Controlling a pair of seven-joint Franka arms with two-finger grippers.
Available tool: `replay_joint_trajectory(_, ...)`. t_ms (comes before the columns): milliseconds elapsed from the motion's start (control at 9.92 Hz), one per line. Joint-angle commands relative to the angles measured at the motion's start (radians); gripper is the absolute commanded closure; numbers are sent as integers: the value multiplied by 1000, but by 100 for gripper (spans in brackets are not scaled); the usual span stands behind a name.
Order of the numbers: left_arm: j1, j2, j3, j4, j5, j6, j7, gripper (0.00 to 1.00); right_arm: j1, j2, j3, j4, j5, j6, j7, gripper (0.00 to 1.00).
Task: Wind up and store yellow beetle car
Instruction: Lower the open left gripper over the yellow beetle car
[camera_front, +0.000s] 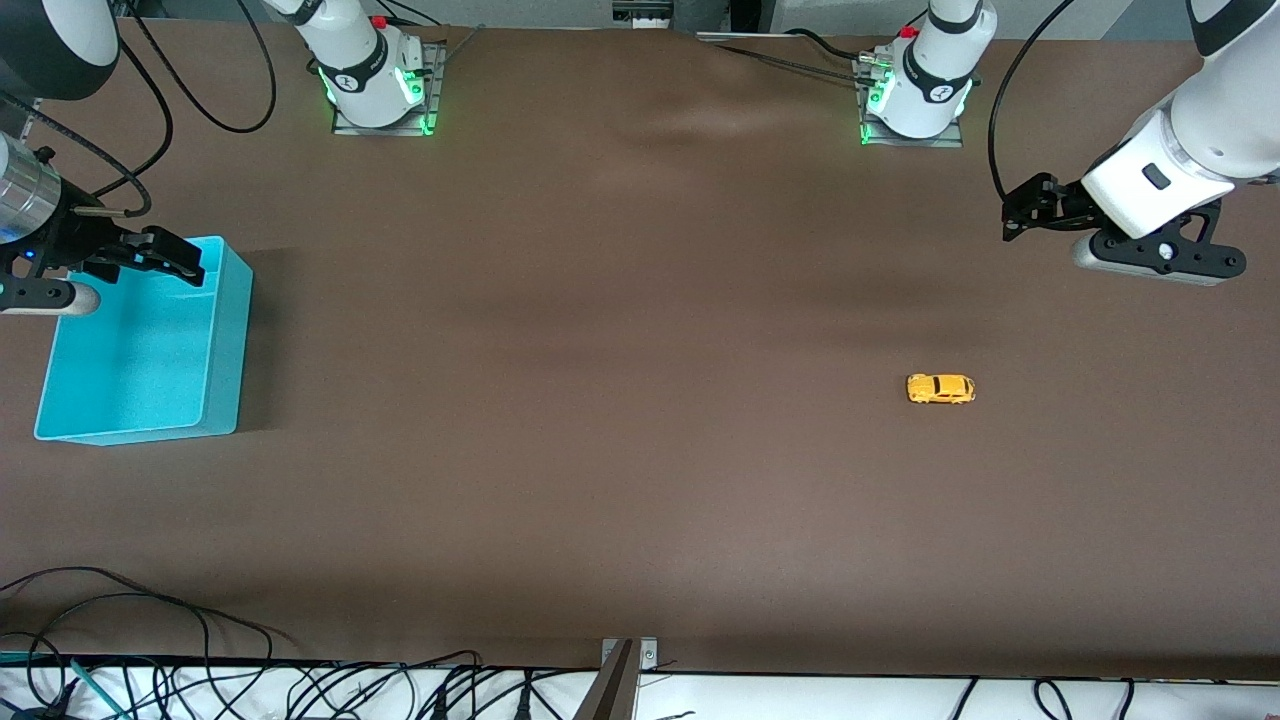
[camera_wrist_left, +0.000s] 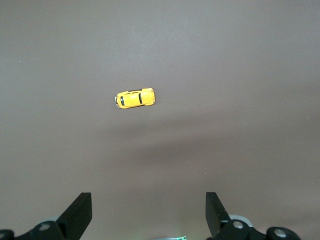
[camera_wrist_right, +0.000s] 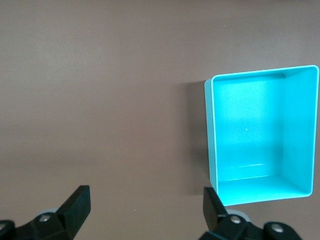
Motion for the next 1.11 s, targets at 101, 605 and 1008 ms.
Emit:
replay_joint_trajectory(101,9,85,9,102,23,-10,235,0,-5,-12,1,-15,21,3,4,0)
replay_joint_trajectory(605,22,133,12,98,78,21,578,0,-5,-12,1,-16,22,3,5,0)
replay_joint_trajectory(1008,69,223,12,58,76,102,999,0,-5,-6,1,-15,22,3,5,0)
